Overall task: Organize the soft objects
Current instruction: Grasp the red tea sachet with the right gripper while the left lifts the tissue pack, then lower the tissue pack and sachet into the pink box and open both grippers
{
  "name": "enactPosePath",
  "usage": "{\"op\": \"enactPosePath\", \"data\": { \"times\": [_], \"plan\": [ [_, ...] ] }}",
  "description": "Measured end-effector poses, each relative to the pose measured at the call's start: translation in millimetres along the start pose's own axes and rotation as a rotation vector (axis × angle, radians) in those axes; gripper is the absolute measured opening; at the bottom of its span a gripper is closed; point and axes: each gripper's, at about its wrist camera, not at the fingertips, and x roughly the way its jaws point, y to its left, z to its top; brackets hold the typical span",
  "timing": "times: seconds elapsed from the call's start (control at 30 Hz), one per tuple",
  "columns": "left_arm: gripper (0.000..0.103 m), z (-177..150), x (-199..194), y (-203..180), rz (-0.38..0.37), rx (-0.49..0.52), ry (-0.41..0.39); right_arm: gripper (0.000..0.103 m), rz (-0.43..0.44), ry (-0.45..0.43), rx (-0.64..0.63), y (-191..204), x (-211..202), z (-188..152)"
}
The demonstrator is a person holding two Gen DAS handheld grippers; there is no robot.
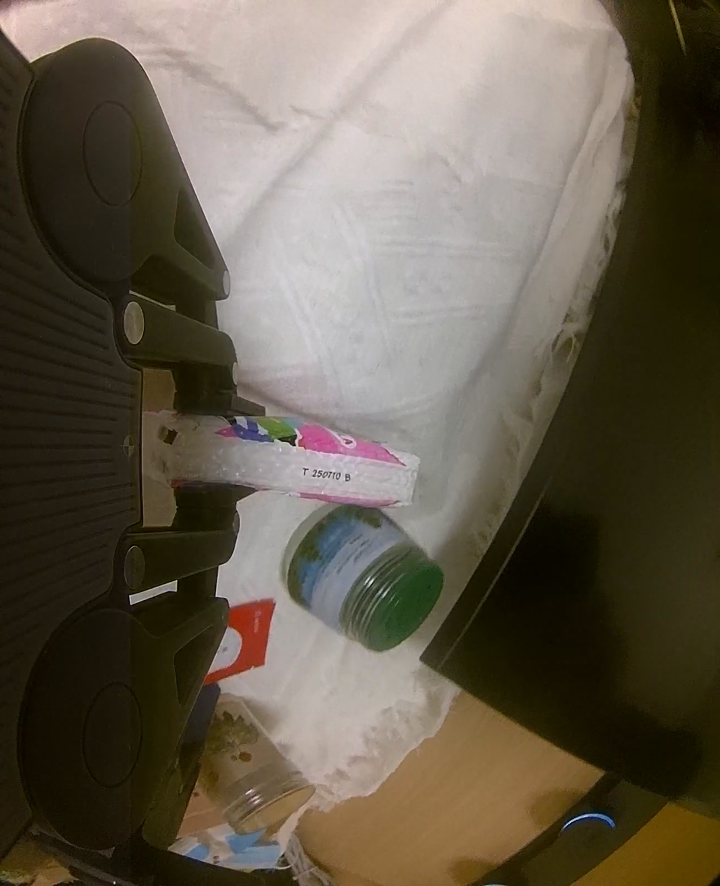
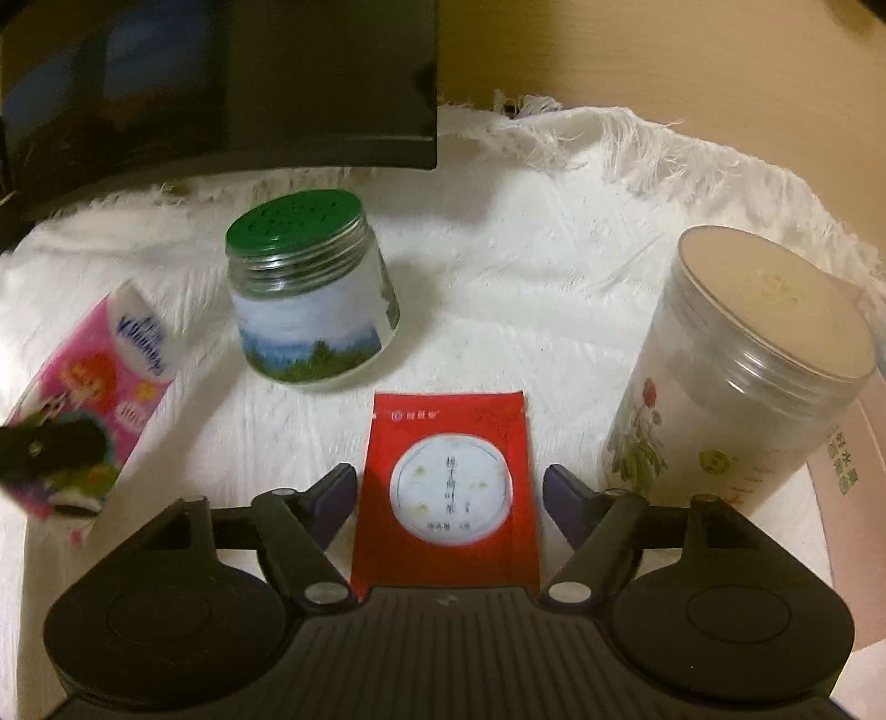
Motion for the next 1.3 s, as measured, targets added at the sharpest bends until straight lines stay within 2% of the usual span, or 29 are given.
{"op": "enactPosePath", "data": {
  "times": [0.07, 0.1, 0.2, 0.4, 0.67, 0.83, 0.97, 1.13, 1.3],
  "plan": [
    [0.022, 3.2, 0.8, 3.6, 0.009, -0.004, -0.008, 0.074, -0.004, -0.017, -0.046, 5.5, 1.8, 0.1],
    [0.022, 5.7, 1.9, 4.7, 0.011, -0.007, -0.013, 0.064, 0.012, -0.024, -0.06, 6.3, 0.9, 0.8],
    [0.022, 19.5, 6.3, 3.1, 0.008, 0.0, -0.026, 0.049, 0.029, -0.026, -0.087, 7.1, -5.7, 5.2],
    [0.022, 62.0, 1.2, -24.0, -0.004, 0.075, -0.106, 0.044, 0.065, -0.076, -0.083, -9.6, -32.0, 27.5],
    [0.022, 116.1, -21.6, -81.8, -0.057, 0.174, -0.209, 0.044, 0.091, -0.268, -0.042, -49.3, -116.6, 80.6],
    [0.022, 127.9, -36.7, -136.3, -0.164, 0.218, -0.245, 0.045, 0.021, -0.39, -0.026, -94.7, -179.4, 104.8],
    [0.022, 121.7, -34.3, -188.1, -0.284, 0.254, -0.236, 0.045, -0.082, -0.463, -0.024, -137.3, -221.2, 107.9],
    [0.022, 94.3, -20.7, -254.0, -0.439, 0.285, -0.141, 0.045, -0.184, -0.48, 0.026, -197.4, -260.5, 97.2],
    [0.023, 61.8, -2.7, -307.0, -0.549, 0.333, -0.035, 0.046, -0.147, -0.447, 0.111, -261.4, -278.6, 84.0]
  ]
}}
